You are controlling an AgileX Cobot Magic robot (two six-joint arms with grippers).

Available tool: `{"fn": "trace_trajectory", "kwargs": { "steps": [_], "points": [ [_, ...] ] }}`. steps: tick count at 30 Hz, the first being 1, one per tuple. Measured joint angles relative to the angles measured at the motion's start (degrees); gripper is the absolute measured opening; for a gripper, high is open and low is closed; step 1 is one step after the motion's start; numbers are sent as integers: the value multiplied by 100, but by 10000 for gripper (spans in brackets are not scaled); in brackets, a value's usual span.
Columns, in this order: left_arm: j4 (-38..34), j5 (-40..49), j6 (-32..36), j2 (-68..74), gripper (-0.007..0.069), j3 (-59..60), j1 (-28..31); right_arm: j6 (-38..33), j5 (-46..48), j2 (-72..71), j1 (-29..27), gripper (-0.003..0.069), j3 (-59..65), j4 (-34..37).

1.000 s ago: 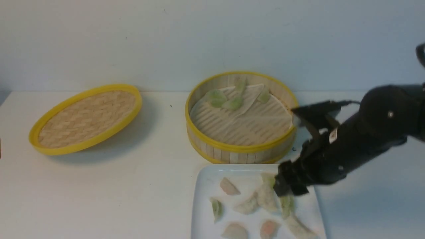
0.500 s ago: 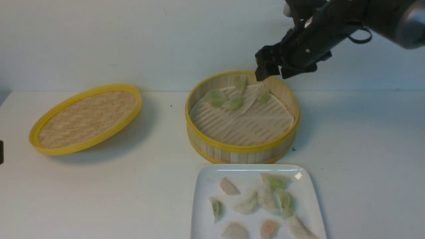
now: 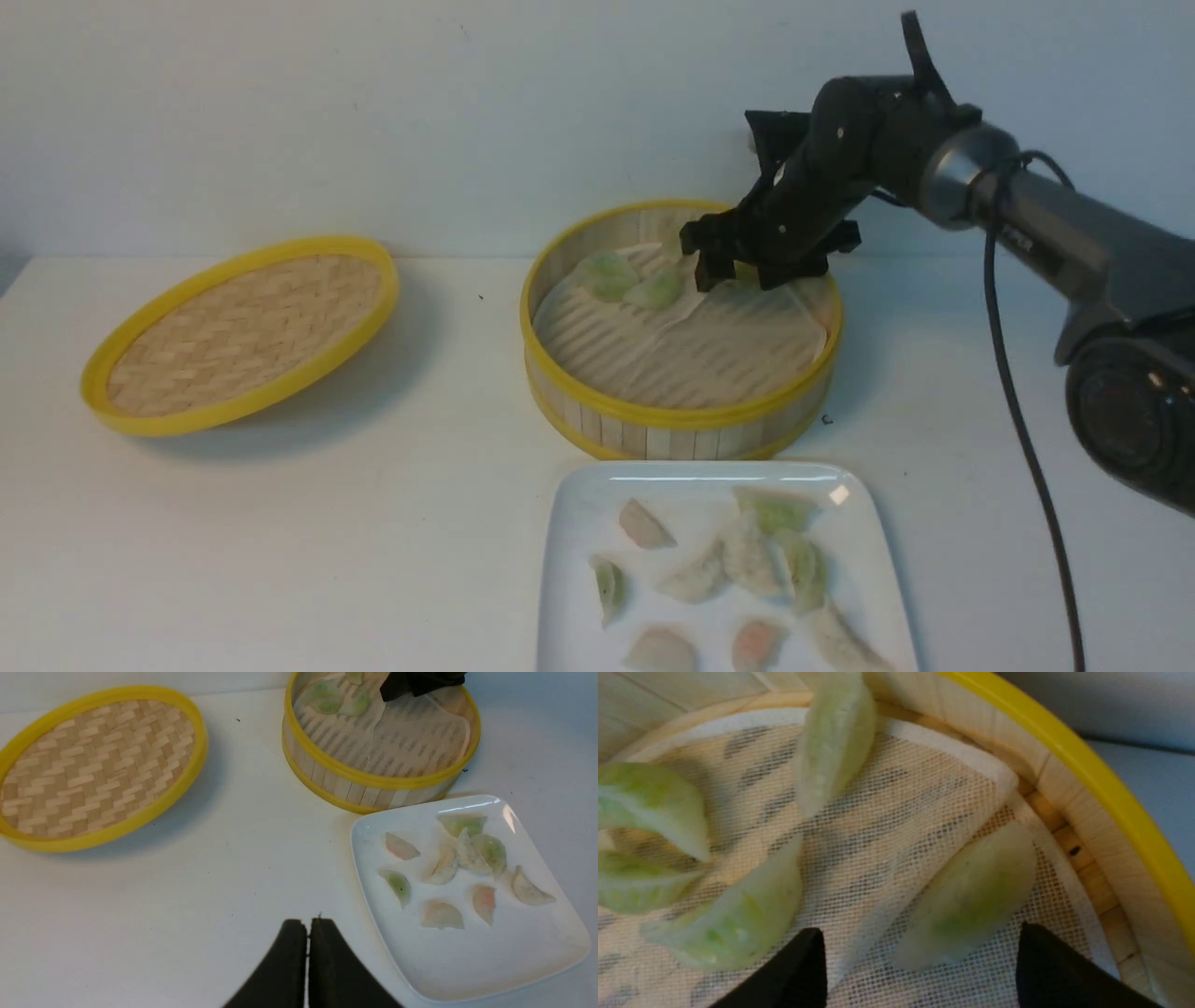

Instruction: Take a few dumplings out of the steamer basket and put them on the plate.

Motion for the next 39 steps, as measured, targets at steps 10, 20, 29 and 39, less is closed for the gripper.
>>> {"fn": "trace_trajectory", "kwargs": {
  "steps": [10,20,29,39],
  "points": [
    [0,55,0,0,-6,0,0,245,-623,185,0,459,-57,-335],
    [-5,195,5,0,-6,0,0,259,-483,211,0,225,-120,-638],
    [-5,200,5,0,-6,0,0,235,655,150,0,221,-844,-656],
    [-23,200,5,0,-6,0,0,65,1008,15,0,216,-1122,-425]
  ]
}}
